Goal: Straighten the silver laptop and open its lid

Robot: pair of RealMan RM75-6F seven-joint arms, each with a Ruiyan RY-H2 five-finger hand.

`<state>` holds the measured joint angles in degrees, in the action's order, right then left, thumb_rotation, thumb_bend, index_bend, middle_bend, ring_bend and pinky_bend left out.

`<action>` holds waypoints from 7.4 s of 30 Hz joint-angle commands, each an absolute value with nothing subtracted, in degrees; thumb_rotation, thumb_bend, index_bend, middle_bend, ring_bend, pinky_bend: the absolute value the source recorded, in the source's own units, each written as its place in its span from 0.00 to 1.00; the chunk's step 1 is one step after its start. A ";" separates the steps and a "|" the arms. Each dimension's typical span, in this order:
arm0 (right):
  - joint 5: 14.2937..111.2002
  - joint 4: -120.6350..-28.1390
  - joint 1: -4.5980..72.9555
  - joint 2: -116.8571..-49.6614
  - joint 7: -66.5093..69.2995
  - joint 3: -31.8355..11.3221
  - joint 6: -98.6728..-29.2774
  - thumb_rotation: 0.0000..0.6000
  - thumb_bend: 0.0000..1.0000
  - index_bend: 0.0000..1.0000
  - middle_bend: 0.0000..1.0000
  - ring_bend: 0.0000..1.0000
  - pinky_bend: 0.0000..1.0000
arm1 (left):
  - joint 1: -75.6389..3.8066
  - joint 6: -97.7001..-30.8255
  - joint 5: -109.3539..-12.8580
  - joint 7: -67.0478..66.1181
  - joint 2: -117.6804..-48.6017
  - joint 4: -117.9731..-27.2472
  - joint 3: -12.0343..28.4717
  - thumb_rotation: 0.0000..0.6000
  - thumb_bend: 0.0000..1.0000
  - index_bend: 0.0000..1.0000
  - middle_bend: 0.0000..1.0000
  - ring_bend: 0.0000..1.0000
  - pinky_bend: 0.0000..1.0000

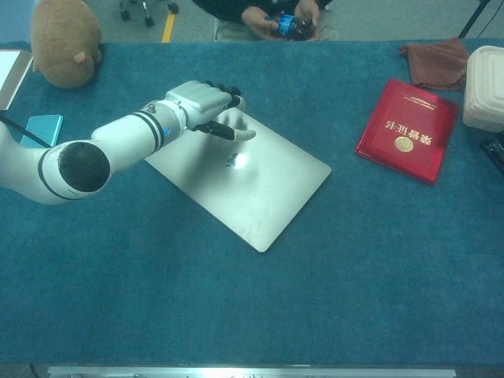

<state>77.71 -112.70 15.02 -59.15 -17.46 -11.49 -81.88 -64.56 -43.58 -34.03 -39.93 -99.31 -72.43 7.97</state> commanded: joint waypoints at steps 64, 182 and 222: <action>76.13 -111.89 15.61 -59.90 -17.69 -11.63 -81.73 1.00 0.13 0.00 0.02 0.00 0.03 | -65.87 -41.33 -32.36 -42.16 -102.57 -61.59 4.54 0.08 0.17 0.27 0.00 0.00 0.00; 82.05 -116.70 14.10 -60.21 -19.97 -10.66 -84.80 1.00 0.13 0.00 0.02 0.00 0.03 | -53.13 -53.04 -36.68 -44.52 -85.95 -82.13 -2.72 0.07 0.17 0.31 0.00 0.00 0.00; 81.98 -115.28 13.27 -59.81 -17.48 -10.88 -85.19 1.00 0.13 0.00 0.02 0.00 0.03 | -53.74 -53.56 -35.62 -48.91 -87.16 -83.78 -2.45 0.07 0.17 0.31 0.00 0.00 0.00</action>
